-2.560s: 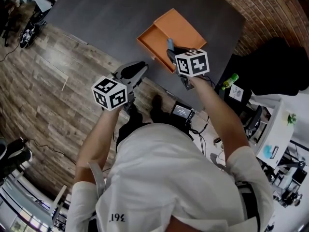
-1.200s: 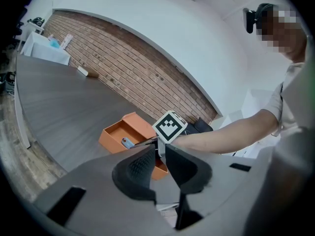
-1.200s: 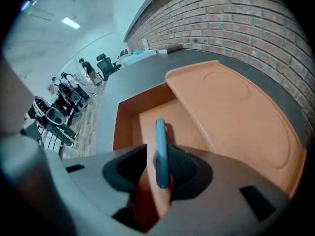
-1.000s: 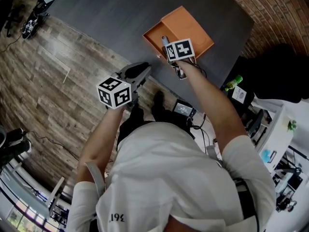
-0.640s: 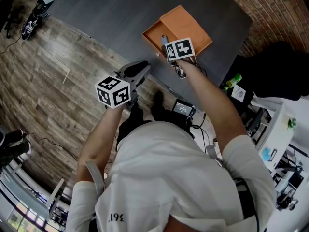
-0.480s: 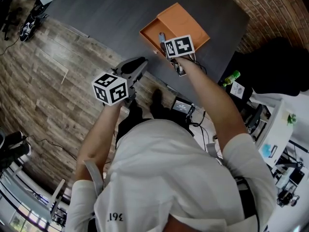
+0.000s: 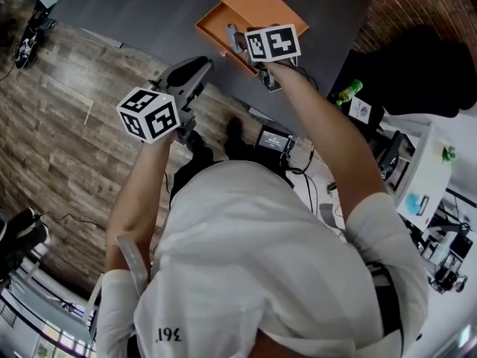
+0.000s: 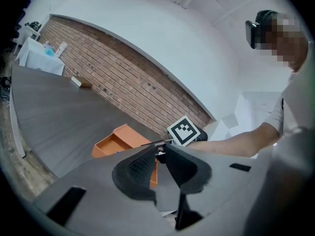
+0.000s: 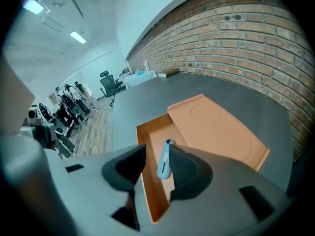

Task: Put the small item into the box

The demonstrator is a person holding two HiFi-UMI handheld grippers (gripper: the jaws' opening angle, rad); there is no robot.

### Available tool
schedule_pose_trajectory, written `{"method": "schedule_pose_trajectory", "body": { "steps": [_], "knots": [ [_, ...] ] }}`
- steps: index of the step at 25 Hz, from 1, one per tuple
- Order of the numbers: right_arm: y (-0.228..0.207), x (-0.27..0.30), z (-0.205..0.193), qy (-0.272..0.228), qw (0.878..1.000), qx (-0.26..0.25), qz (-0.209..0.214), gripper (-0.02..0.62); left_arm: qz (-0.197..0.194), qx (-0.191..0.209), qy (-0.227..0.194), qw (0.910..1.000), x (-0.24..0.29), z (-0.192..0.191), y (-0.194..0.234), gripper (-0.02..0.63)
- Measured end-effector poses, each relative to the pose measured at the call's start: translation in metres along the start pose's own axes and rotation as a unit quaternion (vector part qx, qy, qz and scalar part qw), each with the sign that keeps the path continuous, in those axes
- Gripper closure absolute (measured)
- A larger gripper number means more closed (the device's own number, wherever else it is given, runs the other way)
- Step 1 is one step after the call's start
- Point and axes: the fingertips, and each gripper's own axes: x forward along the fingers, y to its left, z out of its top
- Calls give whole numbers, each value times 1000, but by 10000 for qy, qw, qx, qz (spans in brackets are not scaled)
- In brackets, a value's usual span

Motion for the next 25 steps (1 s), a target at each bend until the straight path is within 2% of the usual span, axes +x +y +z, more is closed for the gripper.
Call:
{"method": "schedule_pose_trajectory", "body": {
  "steps": [11, 19, 25],
  "knots": [
    [16, -69, 30, -945, 9954, 27, -163, 497, -309, 363, -385, 9981, -20, 43, -34, 540],
    [42, -127, 50, -1739, 9840, -296, -245, 543, -615, 493, -676, 9946, -43, 66, -63, 577],
    [56, -169, 61, -2259, 9737, -210, -227, 563, -783, 674, -953, 9901, -60, 84, -86, 592]
  ]
}}
